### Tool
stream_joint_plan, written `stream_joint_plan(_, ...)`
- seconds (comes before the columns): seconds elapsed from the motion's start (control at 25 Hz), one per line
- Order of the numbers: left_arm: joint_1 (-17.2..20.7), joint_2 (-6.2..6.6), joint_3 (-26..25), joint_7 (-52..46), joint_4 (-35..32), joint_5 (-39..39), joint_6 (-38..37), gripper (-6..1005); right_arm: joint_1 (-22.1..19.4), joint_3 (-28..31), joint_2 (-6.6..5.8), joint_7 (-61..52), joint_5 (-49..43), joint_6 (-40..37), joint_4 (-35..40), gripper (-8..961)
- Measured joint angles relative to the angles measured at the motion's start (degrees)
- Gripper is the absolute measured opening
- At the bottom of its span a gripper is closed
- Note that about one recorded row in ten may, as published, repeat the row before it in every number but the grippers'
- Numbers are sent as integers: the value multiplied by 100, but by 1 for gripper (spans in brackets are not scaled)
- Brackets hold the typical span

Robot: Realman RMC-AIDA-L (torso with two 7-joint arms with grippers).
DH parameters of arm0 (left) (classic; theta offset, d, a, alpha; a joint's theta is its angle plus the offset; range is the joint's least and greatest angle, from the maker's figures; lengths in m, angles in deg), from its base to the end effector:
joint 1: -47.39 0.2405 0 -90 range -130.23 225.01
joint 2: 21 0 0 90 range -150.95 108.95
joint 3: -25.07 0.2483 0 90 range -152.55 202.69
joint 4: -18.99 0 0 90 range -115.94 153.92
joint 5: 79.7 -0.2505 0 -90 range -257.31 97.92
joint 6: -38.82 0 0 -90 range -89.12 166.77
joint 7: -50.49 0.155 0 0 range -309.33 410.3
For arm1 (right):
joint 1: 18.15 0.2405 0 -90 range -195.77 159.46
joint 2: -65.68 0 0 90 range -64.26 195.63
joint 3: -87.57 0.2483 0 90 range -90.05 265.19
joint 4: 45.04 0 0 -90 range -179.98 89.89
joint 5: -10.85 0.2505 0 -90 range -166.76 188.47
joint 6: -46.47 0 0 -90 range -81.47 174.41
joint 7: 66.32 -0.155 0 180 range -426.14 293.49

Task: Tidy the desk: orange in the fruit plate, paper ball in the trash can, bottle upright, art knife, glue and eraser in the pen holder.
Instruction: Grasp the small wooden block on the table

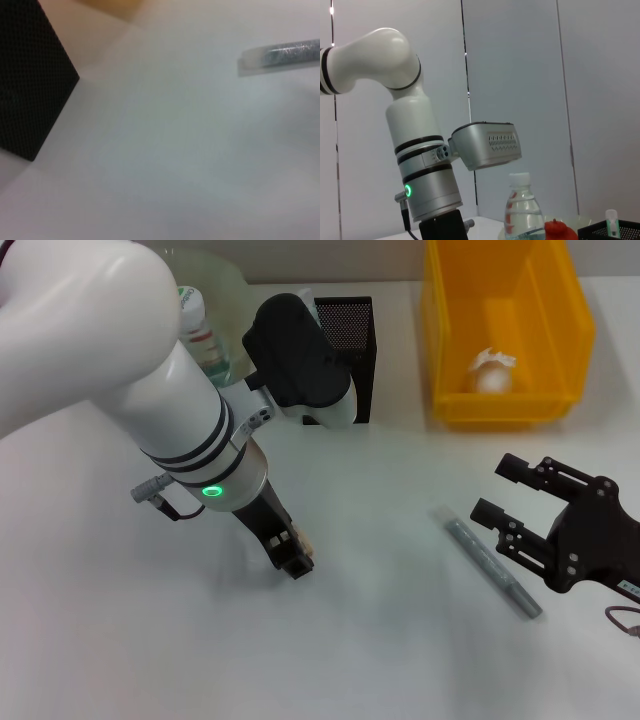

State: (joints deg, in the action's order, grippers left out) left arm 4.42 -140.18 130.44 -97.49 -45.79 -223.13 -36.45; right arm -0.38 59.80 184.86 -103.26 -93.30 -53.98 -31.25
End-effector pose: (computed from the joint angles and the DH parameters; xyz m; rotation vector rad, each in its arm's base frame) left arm -0.1339 0.3704 -0.1179 -2.7879 -0.5039 0.7168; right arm 0.3260 0.2501 -0.0373 -2.3590 0.3234 1.0878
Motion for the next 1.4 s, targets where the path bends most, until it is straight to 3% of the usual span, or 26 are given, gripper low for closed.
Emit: stream_joint_plan(1.4,-106,0,53,149,90,31,25,490,166,98,-9,-74,0,72,2,553)
